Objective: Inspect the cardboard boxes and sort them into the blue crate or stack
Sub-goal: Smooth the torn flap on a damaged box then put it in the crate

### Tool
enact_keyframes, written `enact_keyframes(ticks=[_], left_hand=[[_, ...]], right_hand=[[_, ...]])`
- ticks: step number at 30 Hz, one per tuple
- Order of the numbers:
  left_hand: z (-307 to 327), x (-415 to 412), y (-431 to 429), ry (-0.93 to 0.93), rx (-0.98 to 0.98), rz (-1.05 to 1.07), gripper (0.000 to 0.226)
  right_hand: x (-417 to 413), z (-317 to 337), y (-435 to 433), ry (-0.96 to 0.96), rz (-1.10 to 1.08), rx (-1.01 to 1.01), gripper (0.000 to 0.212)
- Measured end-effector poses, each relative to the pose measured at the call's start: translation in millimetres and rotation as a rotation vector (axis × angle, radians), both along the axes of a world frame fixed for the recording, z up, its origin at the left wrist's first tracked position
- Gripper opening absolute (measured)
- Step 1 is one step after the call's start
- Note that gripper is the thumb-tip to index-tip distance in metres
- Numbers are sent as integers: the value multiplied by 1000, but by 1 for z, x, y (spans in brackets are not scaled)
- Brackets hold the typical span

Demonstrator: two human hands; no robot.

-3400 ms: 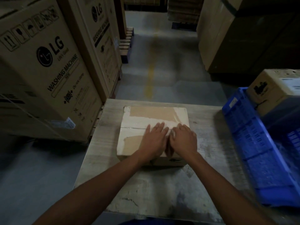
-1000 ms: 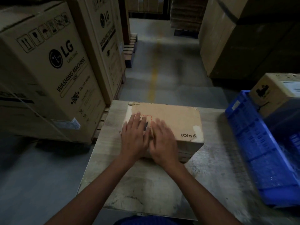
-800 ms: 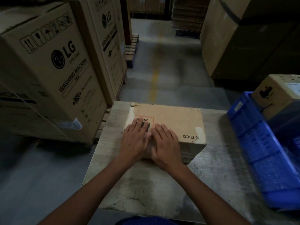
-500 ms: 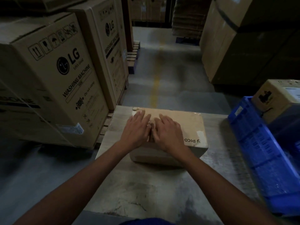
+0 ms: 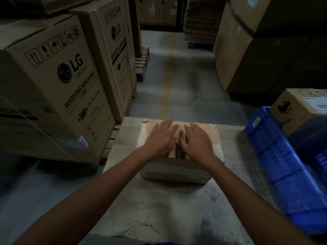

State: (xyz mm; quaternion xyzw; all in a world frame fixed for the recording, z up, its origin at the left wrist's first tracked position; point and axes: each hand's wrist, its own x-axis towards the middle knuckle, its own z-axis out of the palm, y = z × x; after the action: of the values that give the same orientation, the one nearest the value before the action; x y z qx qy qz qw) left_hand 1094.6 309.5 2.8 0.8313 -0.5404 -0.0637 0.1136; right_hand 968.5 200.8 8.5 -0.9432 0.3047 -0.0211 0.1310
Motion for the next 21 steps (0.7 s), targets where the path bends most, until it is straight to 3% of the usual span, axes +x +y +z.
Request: enact_keyframes(ticks=[3, 8, 13, 15, 18, 21], left_hand=[[-14, -17, -14, 60, 54, 27, 54], [-22, -23, -16, 41, 9, 78, 54], [-9, -13, -17, 61, 111, 28, 53], [-2, -21, -11, 39, 1, 53, 48], [-1, -42, 6, -69, -313, 48, 29], [-22, -52, 21, -121, -326, 1, 23]], right_hand=[[-6, -10, -9, 148, -8, -26, 66], [-9, -20, -9, 132, 7, -34, 65], [-7, -12, -10, 130, -2, -8, 66], [-13, -6, -1, 59, -33, -15, 60], [-30, -13, 24, -224, -81, -97, 42], [-42, -42, 43, -317, -57, -158, 30]])
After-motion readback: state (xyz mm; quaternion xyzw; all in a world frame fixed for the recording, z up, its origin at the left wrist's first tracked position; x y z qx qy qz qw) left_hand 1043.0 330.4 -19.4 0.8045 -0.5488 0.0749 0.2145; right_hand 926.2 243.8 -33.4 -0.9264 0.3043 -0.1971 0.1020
